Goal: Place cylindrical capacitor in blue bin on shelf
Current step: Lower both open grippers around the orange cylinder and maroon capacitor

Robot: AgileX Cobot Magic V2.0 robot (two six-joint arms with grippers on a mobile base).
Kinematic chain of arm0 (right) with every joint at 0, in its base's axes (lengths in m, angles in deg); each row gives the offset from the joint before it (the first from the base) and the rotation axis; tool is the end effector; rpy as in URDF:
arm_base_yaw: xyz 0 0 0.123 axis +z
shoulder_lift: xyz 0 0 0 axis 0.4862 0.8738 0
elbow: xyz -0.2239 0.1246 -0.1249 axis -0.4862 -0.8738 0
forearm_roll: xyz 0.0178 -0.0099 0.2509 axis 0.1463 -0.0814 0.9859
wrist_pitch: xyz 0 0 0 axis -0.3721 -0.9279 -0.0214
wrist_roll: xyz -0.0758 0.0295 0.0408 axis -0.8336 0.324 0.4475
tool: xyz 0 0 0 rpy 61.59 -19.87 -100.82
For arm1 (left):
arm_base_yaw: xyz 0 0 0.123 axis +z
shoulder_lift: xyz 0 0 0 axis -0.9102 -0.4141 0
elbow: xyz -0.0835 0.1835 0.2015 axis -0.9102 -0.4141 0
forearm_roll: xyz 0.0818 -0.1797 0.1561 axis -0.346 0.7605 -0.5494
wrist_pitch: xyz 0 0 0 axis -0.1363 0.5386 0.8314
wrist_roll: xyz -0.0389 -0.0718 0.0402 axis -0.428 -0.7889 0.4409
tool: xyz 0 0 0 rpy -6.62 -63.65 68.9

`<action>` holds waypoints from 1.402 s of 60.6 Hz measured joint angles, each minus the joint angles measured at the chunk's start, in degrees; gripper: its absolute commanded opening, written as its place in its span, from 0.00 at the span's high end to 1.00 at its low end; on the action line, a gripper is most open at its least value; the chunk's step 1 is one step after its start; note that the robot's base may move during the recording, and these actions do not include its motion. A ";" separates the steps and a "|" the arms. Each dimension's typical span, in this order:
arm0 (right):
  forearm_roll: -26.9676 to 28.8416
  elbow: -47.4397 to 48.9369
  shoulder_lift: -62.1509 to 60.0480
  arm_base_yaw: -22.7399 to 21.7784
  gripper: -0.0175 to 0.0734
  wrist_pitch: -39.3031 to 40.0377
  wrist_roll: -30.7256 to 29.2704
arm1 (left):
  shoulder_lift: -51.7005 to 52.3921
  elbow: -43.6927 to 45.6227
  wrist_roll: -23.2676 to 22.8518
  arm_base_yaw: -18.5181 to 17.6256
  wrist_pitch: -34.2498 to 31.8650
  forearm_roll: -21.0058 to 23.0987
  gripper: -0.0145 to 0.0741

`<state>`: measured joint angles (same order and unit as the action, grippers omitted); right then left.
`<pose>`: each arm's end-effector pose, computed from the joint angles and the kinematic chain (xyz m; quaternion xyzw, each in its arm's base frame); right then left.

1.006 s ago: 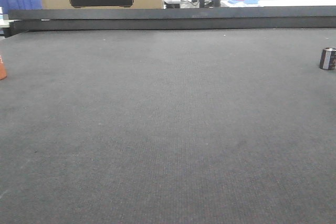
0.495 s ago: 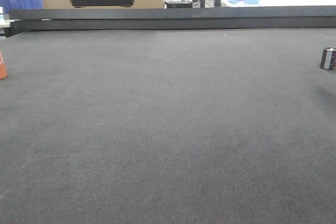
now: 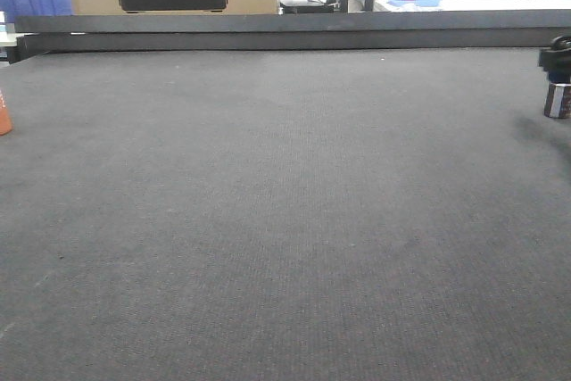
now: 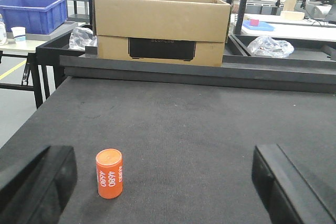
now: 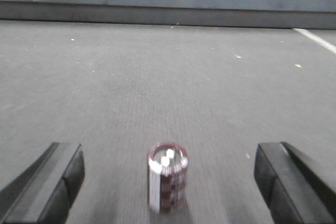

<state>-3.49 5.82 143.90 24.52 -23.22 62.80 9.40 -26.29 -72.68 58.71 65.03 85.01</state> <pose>0.3743 -0.0346 0.1618 0.0403 0.7537 -0.0512 0.6539 0.0927 -0.0114 0.3767 0.0306 0.7220 -0.0558 0.6889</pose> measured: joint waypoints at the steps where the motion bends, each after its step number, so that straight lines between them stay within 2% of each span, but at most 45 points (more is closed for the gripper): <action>1: 0.00 0.66 0.52 0.00 0.19 -0.32 0.00 | 0.00 0.00 0.00 0.00 0.00 0.00 0.18; 15: 0.00 9.38 7.88 -0.84 0.19 -3.49 0.00 | 0.00 0.00 0.00 0.00 0.13 0.00 0.18; 28: 0.00 12.47 12.23 -1.36 0.21 -5.48 0.00 | 0.00 0.00 0.00 0.00 0.35 0.00 0.18; 33: 0.08 13.05 13.08 -1.36 0.27 -5.60 0.12 | 0.00 0.00 0.00 0.00 0.35 0.00 0.18; 36: 0.08 13.30 13.60 -1.36 0.35 -5.67 0.45 | 0.00 0.00 0.00 0.00 0.35 0.00 0.18; 47: 0.08 13.51 13.95 -1.36 0.72 -5.55 0.98 | 0.00 0.00 0.00 0.00 0.35 0.00 0.18; 52: 0.08 13.51 13.95 -1.36 0.83 -5.38 1.09 | 0.00 0.00 0.00 0.00 0.35 0.00 0.18; 57: 0.08 13.51 13.68 -1.36 0.88 -5.38 1.09 | 0.00 0.00 0.00 0.00 0.35 -0.36 0.18; 68: 0.08 13.09 9.04 -1.36 0.88 -7.42 1.24 | -0.30 -3.08 0.00 0.00 0.05 -4.96 0.18; 76: 0.08 10.72 2.49 -1.36 0.88 -8.11 1.24 | -2.75 -9.46 0.00 0.53 -4.28 -6.33 0.18; 85: -0.04 5.88 -7.38 -1.36 0.88 -9.57 1.24 | -9.82 -18.31 0.00 3.45 -20.22 -5.36 0.18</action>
<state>-3.53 11.71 136.51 23.16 -32.80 64.03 -0.41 -44.61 -72.68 62.15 44.81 79.65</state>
